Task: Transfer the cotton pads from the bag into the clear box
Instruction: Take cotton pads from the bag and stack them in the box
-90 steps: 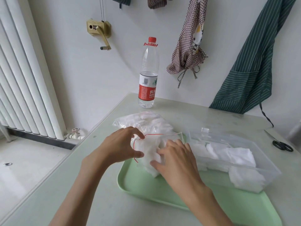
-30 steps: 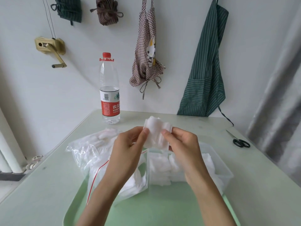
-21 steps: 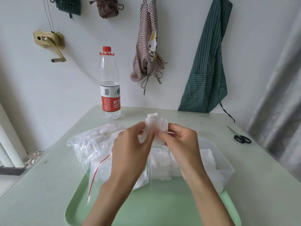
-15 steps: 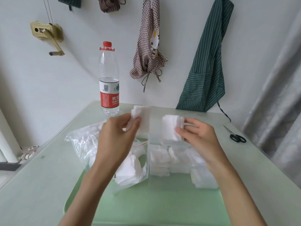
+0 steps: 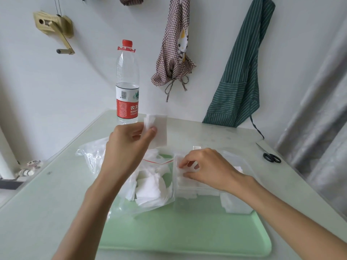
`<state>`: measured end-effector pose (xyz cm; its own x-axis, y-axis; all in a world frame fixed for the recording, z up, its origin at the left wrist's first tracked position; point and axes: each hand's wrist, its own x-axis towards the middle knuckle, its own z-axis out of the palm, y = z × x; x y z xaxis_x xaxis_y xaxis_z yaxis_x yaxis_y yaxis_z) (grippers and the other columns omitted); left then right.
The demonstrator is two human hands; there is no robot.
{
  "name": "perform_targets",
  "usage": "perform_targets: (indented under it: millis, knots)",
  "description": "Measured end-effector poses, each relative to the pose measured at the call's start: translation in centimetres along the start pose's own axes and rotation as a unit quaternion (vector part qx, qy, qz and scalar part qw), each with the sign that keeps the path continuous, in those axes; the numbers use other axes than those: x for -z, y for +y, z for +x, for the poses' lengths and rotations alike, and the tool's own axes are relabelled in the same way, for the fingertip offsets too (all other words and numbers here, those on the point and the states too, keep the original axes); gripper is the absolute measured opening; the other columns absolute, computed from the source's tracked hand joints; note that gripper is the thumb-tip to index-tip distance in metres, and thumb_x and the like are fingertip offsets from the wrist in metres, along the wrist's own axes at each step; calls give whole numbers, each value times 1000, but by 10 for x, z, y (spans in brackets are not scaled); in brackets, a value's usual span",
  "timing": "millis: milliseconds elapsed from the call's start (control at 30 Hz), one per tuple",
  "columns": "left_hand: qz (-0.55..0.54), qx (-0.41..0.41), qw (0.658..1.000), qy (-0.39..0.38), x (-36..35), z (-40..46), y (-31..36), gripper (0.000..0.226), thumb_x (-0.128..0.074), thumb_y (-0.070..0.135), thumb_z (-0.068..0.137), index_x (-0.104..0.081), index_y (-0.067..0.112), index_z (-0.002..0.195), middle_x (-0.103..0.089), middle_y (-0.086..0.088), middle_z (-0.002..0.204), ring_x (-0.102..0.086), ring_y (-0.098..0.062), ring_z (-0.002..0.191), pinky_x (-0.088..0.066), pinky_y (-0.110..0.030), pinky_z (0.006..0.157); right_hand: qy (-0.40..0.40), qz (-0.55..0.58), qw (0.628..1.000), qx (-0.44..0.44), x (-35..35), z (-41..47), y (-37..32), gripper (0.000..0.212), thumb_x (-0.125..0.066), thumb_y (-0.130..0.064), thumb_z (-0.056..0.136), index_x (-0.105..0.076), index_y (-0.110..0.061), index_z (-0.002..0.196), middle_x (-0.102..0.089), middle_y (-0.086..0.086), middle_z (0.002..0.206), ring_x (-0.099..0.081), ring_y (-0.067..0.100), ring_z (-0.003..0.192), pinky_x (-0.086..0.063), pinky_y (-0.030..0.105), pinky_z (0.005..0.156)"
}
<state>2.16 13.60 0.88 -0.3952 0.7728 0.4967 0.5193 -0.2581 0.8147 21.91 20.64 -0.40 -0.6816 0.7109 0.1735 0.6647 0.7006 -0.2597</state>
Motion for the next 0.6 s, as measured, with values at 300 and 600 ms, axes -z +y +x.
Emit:
perform_targets:
  millis: [300, 600]
  knots:
    - [-8, 16, 1000, -22, -1, 1, -1, 51, -52, 45, 77, -53, -6, 70, -51, -26, 68, -35, -14, 60, -28, -29, 61, -129, 20, 991, -27, 10, 15, 6, 22, -68, -19, 80, -74, -29, 99, -72, -14, 94, -64, -1, 83, -53, 21, 79]
    - [-70, 50, 994, -72, 1, 2, 2, 52, -57, 47, 82, -64, -4, 87, -63, -20, 78, -54, -14, 72, -52, -42, 81, -90, -3, 993, -71, 4, 18, 4, 26, -72, -27, 78, -72, -34, 104, -67, -9, 84, -60, 8, 76, -49, 25, 76]
